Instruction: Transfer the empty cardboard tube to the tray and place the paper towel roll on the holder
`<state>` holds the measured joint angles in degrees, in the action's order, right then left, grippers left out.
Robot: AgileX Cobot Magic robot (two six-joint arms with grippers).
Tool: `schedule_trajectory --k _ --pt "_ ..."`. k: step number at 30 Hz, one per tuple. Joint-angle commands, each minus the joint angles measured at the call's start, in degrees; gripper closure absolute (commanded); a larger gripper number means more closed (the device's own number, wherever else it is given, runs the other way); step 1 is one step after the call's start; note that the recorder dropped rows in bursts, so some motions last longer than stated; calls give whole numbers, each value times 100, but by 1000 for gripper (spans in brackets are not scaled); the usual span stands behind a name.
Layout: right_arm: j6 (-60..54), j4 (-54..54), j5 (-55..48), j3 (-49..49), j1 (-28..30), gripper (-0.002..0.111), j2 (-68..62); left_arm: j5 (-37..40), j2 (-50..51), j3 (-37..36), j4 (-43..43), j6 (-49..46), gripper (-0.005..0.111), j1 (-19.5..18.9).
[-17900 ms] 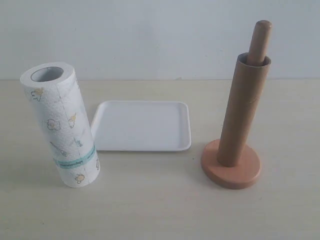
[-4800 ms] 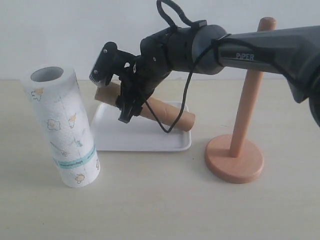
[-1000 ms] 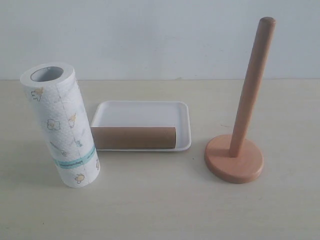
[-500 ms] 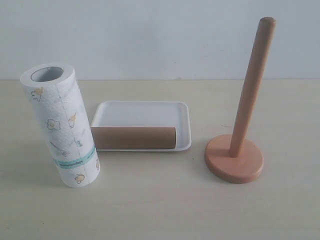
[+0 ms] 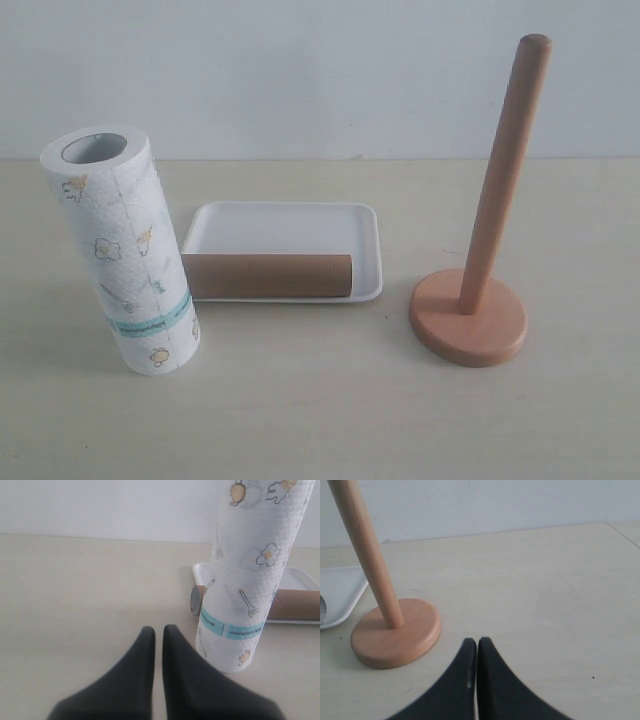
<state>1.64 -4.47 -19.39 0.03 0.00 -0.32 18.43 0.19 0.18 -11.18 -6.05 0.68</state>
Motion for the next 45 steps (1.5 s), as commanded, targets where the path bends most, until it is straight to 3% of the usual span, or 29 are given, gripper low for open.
schedule_trajectory --k 1,13,18,28,31,33,34,36,39,45 --pt "37 8 -12 -3 16 109 32 -45 -19 -18 -20 44 102 -13" --pt "37 8 -12 -3 16 109 32 -45 -19 -18 5 44 102 -11" --pt "50 8 -12 -3 16 109 32 -45 -19 -18 749 44 102 -11" --pt "50 8 57 -3 16 109 32 -142 -19 -18 825 44 102 -11" --pt "50 8 57 -3 16 109 32 -800 -19 -18 402 192 102 -11" --pt "50 8 57 -3 16 109 32 -1639 -19 -18 132 215 102 -11" --pt "50 8 57 -3 16 109 32 -2416 -19 -18 110 190 102 -11" --pt "50 8 57 -3 16 109 32 -3096 -19 -18 110 197 102 -11" --pt "50 8 57 -3 16 109 32 -2623 -19 192 110 263 102 -11" --pt "50 8 57 -3 16 109 32 -3365 -19 207 110 263 102 -11"
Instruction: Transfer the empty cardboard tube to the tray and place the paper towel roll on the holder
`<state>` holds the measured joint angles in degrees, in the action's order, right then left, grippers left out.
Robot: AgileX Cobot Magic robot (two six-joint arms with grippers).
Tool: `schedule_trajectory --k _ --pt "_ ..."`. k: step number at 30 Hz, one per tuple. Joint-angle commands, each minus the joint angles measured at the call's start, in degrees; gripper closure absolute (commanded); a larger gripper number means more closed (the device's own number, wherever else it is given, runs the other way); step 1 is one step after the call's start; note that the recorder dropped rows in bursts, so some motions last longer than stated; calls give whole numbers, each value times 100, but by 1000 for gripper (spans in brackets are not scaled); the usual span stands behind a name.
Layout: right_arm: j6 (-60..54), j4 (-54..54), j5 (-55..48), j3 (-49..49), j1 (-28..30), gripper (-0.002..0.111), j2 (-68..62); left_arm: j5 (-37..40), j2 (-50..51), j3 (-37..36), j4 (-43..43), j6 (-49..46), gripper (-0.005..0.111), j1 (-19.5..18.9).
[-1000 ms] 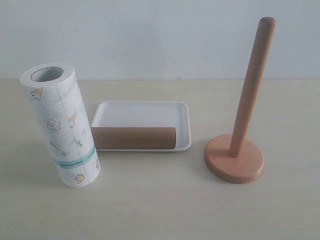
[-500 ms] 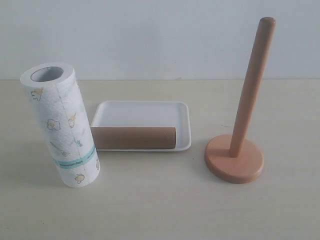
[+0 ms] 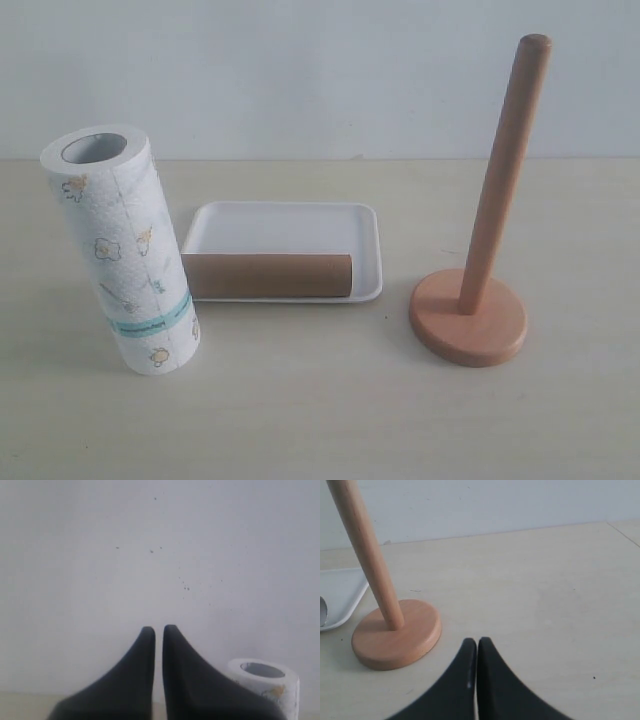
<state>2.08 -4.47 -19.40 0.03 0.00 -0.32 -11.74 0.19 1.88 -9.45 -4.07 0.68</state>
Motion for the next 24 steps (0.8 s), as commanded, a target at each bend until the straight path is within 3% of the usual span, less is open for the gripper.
schedule_trajectory --k 1,8,13,19,24 --pt "6 8 59 -3 16 109 32 -482 -19 36 -63 133 102 -11" --pt "16 8 56 -3 16 109 32 -464 -19 88 -63 1054 102 -11" --pt "16 8 56 -3 16 109 32 656 602 679 192 1054 102 -11" --pt "16 8 56 -3 16 109 32 1869 1960 1942 507 825 103 1" --pt "1 8 56 -3 16 109 32 2182 2611 2049 -175 720 103 1"
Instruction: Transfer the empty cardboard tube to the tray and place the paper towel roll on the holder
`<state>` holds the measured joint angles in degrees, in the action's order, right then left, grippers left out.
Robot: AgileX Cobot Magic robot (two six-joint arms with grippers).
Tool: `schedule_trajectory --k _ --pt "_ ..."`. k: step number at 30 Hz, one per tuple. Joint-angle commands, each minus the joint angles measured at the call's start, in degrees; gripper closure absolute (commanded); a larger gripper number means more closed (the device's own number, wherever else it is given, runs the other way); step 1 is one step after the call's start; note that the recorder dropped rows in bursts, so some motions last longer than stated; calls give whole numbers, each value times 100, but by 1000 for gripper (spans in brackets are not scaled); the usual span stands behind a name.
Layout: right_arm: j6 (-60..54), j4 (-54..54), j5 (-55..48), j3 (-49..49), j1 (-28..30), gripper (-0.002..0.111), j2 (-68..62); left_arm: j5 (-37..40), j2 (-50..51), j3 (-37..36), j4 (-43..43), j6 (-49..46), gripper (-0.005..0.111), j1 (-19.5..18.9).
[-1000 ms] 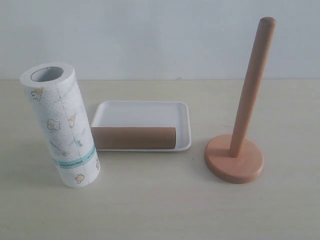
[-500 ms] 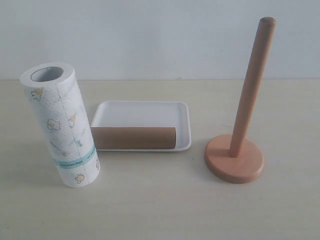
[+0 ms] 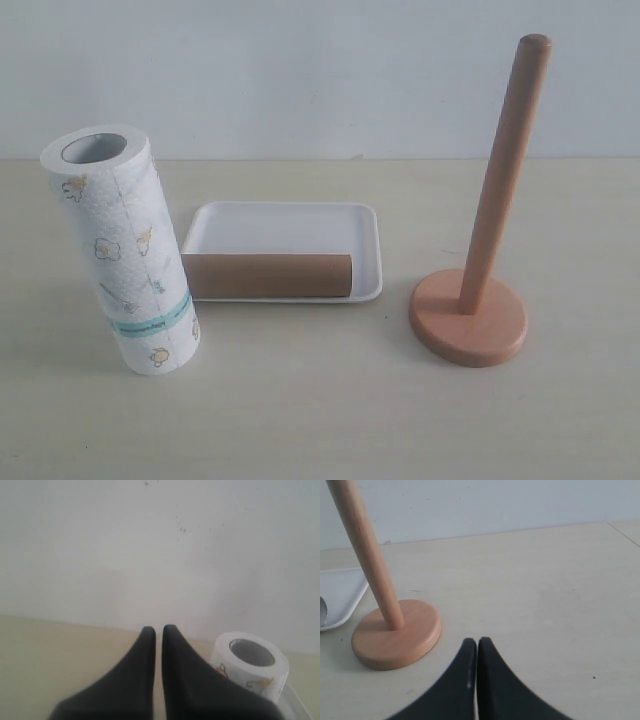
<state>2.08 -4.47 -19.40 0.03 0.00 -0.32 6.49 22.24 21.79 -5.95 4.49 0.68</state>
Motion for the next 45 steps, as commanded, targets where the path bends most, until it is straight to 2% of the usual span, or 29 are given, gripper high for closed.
schedule_trajectory --k 1,5,8,12,19,22,25,27,29,31,32,34,37,39,42,45 --pt "1 8 56 -3 16 109 32 384 478 28 -832 -363 103 26" --pt "45 8 56 -3 16 109 32 -55 522 -238 -2261 -2203 103 398" --pt "45 8 56 -3 16 109 32 -485 522 -482 -3008 -3061 103 827" --pt "45 8 56 -3 16 109 32 -964 522 -845 -3043 -3088 103 1274" --pt "45 8 56 -3 16 109 32 -1913 522 -1317 -2943 -3077 103 1600" --pt "45 8 56 -3 16 109 32 -2131 548 -1486 -2563 -2743 103 1600" --pt "45 8 56 -3 16 109 32 -2156 783 -1590 -1270 -1608 103 1600" --pt "45 8 56 -3 16 109 32 -2224 1093 -1592 401 -276 103 1600" --pt "45 8 56 -3 16 109 32 -2716 1495 -1592 2148 940 103 1600" --pt "45 8 56 -3 16 109 32 -3519 1971 -1592 3652 1383 103 1600" --pt "45 8 56 -3 16 109 32 -3873 2264 -1579 4002 1383 103 1588" --pt "45 8 56 -3 16 109 32 -4069 2818 -1535 3988 1383 103 1588" --pt "45 8 56 -3 16 109 32 -4017 3498 -1507 3431 1383 102 1588" --pt "45 8 56 -3 16 109 32 -4217 3765 -1507 3209 1383 97 1588" --pt "45 8 56 -3 16 109 32 -4698 3956 -1507 3038 1383 79 1588" --pt "45 8 56 -3 16 109 32 -4697 3955 -1507 2807 1395 48 1588"
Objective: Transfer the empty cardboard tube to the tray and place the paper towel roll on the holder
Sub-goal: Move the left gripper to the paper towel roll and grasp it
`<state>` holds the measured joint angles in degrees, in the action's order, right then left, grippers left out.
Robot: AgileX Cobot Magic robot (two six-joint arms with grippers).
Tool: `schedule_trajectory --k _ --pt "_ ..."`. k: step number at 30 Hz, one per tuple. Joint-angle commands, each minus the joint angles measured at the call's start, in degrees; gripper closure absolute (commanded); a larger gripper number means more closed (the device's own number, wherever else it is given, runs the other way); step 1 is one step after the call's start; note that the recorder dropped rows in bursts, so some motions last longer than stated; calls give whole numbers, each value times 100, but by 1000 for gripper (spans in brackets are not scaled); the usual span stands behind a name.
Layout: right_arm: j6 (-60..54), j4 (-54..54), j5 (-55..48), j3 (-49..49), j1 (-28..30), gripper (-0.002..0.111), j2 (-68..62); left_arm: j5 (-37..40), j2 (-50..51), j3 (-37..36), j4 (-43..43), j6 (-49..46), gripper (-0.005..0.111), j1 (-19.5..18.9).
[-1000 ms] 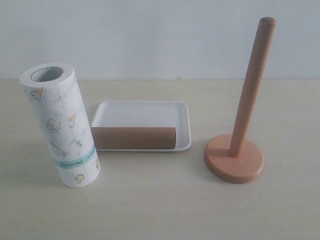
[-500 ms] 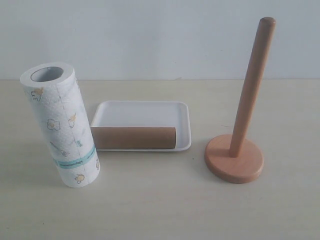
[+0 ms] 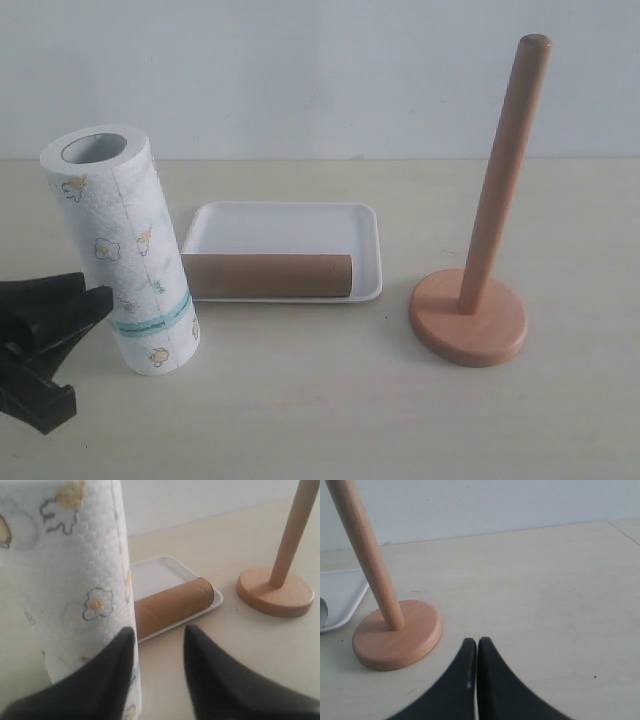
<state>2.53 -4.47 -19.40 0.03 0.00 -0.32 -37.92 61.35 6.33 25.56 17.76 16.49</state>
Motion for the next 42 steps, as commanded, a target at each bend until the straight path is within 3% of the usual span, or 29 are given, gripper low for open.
schedule_trajectory --k 1,3,6,18,22,30,35,42 --pt "1 8 56 -3 16 109 32 -201 18 40 -413 68 36 7" --pt "1 8 56 -3 16 109 32 -254 5 40 -549 68 18 7" --pt "1 8 56 -3 16 109 32 -504 5 54 -727 51 10 7" --pt "0 8 93 -3 16 109 32 -533 5 188 -1292 -532 10 7" --pt "0 8 93 -3 16 109 32 -523 5 188 -1906 -481 10 7" --pt "0 8 93 -3 16 109 32 -575 5 188 -1679 -451 10 7" --pt "0 8 93 -3 16 109 32 -575 5 188 -1679 -451 -3 7" --pt "0 8 93 -3 16 109 32 -575 5 188 -1405 -804 -3 7"
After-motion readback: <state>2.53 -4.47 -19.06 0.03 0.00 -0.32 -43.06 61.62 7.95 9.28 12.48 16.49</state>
